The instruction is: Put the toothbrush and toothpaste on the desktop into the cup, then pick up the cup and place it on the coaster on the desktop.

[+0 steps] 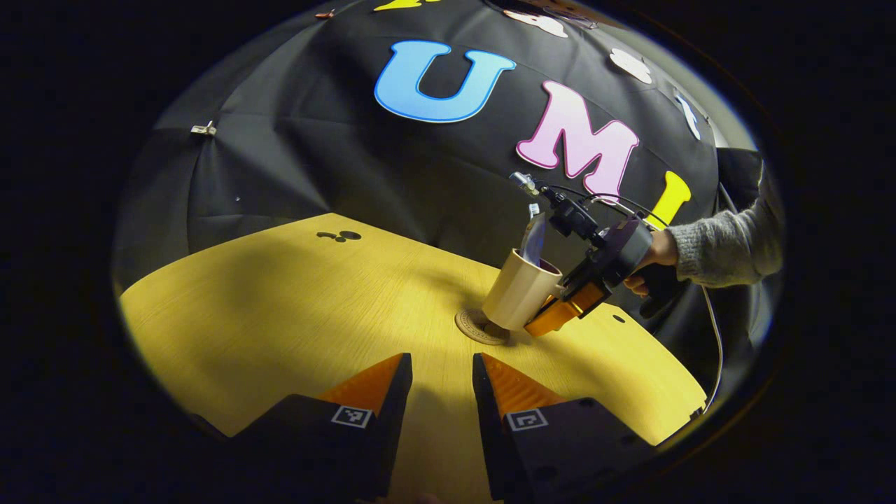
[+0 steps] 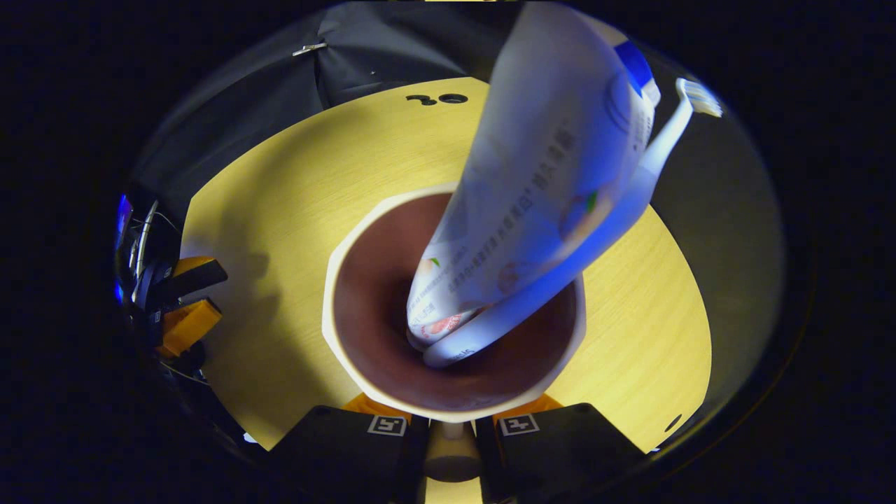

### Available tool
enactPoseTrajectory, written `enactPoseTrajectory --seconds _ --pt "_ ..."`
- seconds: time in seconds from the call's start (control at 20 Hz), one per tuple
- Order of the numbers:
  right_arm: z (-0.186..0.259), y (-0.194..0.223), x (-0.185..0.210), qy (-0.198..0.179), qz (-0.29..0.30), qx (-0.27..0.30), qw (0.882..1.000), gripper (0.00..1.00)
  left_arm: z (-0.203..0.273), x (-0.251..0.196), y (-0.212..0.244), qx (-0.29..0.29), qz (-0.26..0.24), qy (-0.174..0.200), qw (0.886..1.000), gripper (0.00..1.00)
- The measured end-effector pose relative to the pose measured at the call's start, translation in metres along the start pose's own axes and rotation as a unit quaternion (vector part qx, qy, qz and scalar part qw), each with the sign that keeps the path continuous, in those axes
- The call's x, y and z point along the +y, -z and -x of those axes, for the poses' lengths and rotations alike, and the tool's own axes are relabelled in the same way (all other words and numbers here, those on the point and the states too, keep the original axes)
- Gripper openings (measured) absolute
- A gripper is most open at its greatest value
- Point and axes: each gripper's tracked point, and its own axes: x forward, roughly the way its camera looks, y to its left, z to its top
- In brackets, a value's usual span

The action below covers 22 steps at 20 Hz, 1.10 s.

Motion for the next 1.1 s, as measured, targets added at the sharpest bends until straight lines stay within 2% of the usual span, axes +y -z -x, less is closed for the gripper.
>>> enactPoseTrajectory --seconds 0.15,0.2,0.25,0.8,0.85,0.9,0.95,1.1 --pt "-0.007 -0.006 0.002 -0.001 0.005 0.002 1.000 0.33 0.001 0.004 0.000 -0.001 0.005 -0.003 1.000 0.55" --pt "-0.007 -0.006 0.003 -0.003 0.005 0.004 1.000 0.33 0.002 0.006 0.000 -0.001 0.005 -0.004 1.000 0.64" --pt "-0.011 -0.007 0.004 -0.003 0.005 0.008 1.000 0.33 0.001 0.008 0.000 -0.001 0.006 -0.005 1.000 0.55" --pt "-0.029 -0.005 0.007 -0.009 0.008 0.041 0.999 0.33 -0.004 0.016 0.002 0.000 0.019 -0.014 1.000 0.55" --pt "-0.027 -0.002 0.007 -0.011 0.003 0.042 0.999 0.28 -0.004 0.017 0.001 0.000 0.018 -0.016 1.000 0.55" --pt "-0.028 -0.002 0.008 -0.014 0.002 0.042 0.999 0.28 -0.004 0.016 0.002 0.000 0.017 -0.016 1.000 0.55" --pt "-0.028 0.000 0.007 -0.015 0.002 0.043 0.999 0.33 -0.005 0.016 0.002 0.001 0.017 -0.018 1.000 0.55" --pt "-0.021 0.002 0.002 -0.010 0.005 0.036 0.999 0.35 -0.005 0.015 0.002 0.000 0.017 -0.021 1.000 0.55"
